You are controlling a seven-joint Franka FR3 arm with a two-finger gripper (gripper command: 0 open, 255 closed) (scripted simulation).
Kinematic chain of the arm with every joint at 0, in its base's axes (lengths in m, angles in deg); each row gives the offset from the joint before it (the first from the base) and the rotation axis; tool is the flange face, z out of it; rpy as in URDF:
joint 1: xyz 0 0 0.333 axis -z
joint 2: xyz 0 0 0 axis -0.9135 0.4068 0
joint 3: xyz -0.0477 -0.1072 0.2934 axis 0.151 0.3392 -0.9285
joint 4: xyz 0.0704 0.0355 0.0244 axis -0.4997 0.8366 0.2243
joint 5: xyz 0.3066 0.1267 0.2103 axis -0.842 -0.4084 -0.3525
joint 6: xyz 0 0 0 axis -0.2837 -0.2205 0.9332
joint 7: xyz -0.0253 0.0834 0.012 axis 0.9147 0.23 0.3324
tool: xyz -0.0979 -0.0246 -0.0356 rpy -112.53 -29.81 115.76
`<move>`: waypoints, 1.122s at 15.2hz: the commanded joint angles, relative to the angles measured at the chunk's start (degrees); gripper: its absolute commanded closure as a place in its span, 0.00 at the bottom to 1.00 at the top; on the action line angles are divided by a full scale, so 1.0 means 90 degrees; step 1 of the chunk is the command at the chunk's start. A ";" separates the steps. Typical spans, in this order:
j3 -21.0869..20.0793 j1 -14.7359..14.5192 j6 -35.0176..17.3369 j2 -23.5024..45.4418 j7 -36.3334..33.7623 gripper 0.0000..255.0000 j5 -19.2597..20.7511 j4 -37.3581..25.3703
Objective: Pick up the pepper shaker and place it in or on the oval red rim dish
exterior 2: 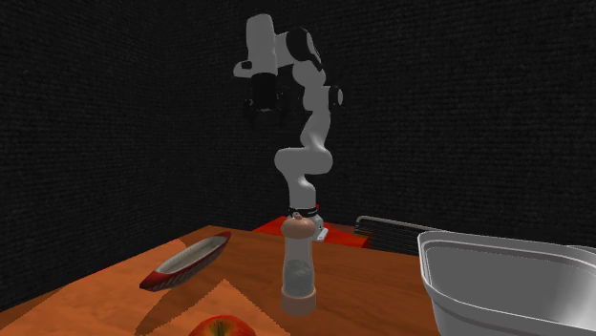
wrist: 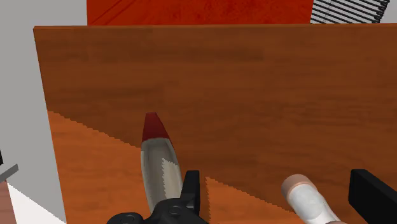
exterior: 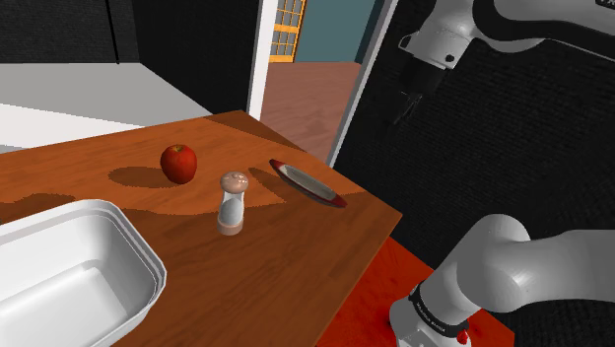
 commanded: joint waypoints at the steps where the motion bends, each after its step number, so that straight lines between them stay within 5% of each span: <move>1: 0.0000 0.0000 0.0000 0.0000 0.0000 0.00 0.0000 0.0000; 17: -0.1626 -0.0351 -0.3238 0.2401 -0.1171 0.00 -0.0325 0.0136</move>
